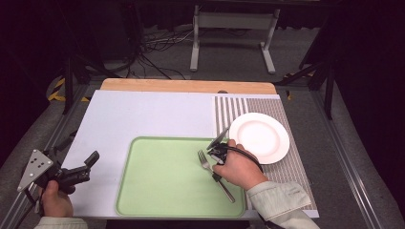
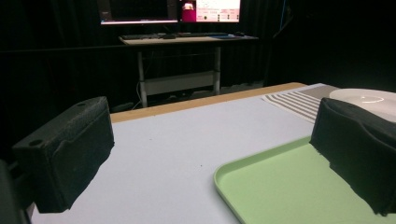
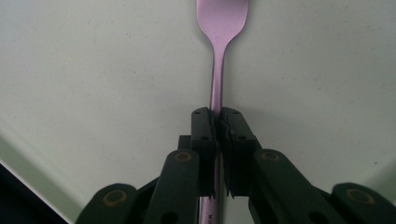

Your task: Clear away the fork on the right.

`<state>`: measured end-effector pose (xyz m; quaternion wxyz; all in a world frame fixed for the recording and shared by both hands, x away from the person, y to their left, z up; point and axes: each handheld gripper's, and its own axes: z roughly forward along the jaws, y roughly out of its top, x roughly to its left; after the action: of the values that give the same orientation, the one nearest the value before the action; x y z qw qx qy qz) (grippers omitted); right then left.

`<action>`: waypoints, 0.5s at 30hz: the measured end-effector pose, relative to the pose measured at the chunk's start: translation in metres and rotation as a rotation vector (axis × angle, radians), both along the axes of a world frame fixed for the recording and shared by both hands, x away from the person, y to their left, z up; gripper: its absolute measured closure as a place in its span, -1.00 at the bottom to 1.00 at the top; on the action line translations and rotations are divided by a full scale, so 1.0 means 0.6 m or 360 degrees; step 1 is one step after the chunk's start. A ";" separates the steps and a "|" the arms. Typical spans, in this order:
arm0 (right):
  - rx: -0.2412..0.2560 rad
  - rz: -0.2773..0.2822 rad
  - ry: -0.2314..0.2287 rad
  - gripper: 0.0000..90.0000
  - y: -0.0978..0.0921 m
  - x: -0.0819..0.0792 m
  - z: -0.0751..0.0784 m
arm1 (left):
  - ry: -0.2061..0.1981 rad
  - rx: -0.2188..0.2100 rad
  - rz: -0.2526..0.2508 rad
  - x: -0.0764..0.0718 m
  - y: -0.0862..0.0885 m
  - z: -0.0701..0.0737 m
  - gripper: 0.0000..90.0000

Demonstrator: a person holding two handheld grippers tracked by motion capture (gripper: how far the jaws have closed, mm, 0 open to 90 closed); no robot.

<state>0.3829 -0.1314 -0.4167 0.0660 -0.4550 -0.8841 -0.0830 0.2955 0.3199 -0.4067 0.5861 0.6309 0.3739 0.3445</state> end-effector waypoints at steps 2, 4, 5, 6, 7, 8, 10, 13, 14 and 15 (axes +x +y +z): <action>-0.0001 0.0005 0.0006 0.88 -0.001 0.000 -0.001 | 0.0000 0.0000 -0.0001 0.000 0.000 0.000 -1.00; 0.0003 0.0001 0.0007 0.88 -0.001 0.000 -0.002 | 0.0000 0.0001 -0.0001 0.000 0.000 0.000 -1.00; 0.0001 0.0001 0.0011 0.88 -0.001 0.000 -0.002 | 0.0001 -0.0001 -0.0002 0.000 0.000 0.000 -1.00; 0.0000 -0.0002 0.0012 0.86 -0.001 0.000 -0.002 | 0.0001 0.0000 -0.0002 0.000 0.000 0.000 -1.00; 0.0000 -0.0004 0.0008 0.83 -0.001 0.000 -0.003 | 0.0001 -0.0001 -0.0001 0.000 0.000 0.000 -1.00; 0.0005 0.0001 0.0007 0.79 -0.002 0.001 -0.003 | 0.0000 0.0000 -0.0001 0.000 0.000 0.000 -1.00; 0.0023 -0.0003 -0.0003 0.74 -0.002 0.001 -0.001 | 0.0000 -0.0001 -0.0001 0.000 0.000 0.000 -1.00; 0.0029 -0.0003 -0.0021 0.69 -0.002 0.000 0.002 | 0.0000 0.0000 -0.0001 0.000 0.000 0.000 -1.00; 0.0034 0.0001 -0.0028 0.68 -0.002 0.000 0.004 | 0.0000 0.0000 0.0000 0.000 0.000 0.000 -1.00; 0.0036 0.0007 -0.0043 0.65 -0.002 0.000 0.005 | 0.0000 -0.0001 0.0000 0.000 0.000 0.000 -1.00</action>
<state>0.3827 -0.1326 -0.4136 0.0595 -0.4513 -0.8849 -0.0989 0.2954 0.3200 -0.4066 0.5864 0.6307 0.3739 0.3444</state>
